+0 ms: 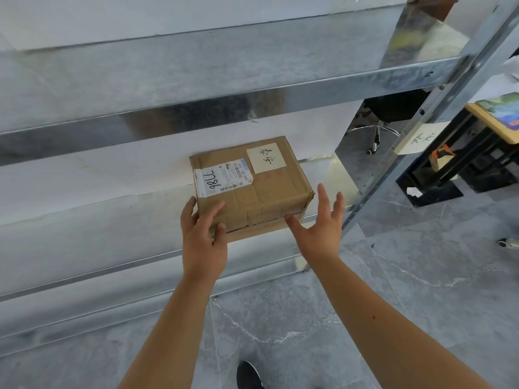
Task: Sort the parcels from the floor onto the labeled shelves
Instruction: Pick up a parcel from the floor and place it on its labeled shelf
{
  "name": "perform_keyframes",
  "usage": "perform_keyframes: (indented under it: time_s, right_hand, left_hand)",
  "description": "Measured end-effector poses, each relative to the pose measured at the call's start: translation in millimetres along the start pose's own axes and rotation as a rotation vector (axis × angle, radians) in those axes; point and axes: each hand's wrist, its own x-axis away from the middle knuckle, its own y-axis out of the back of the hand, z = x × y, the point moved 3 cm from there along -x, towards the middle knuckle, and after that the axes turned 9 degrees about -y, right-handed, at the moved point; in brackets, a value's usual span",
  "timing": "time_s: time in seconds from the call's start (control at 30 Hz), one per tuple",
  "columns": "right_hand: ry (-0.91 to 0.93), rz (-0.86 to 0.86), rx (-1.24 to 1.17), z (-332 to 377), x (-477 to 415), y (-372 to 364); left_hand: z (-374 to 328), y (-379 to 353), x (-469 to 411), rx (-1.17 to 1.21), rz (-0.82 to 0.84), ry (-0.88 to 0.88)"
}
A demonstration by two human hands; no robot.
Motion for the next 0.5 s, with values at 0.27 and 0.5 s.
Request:
perform_keyframes:
  time_s: [0.27,0.5]
  right_hand:
    - [-0.024,0.125,-0.162,6.2,-4.7,-12.3]
    - [-0.119,0.28,-0.23,6.7,-10.4,-18.0]
  left_hand:
    - [-1.4,-5.6,-10.5,-0.047,-0.026,0.08]
    - [0.6,-11.2,-10.7,0.082,-0.064,0.184]
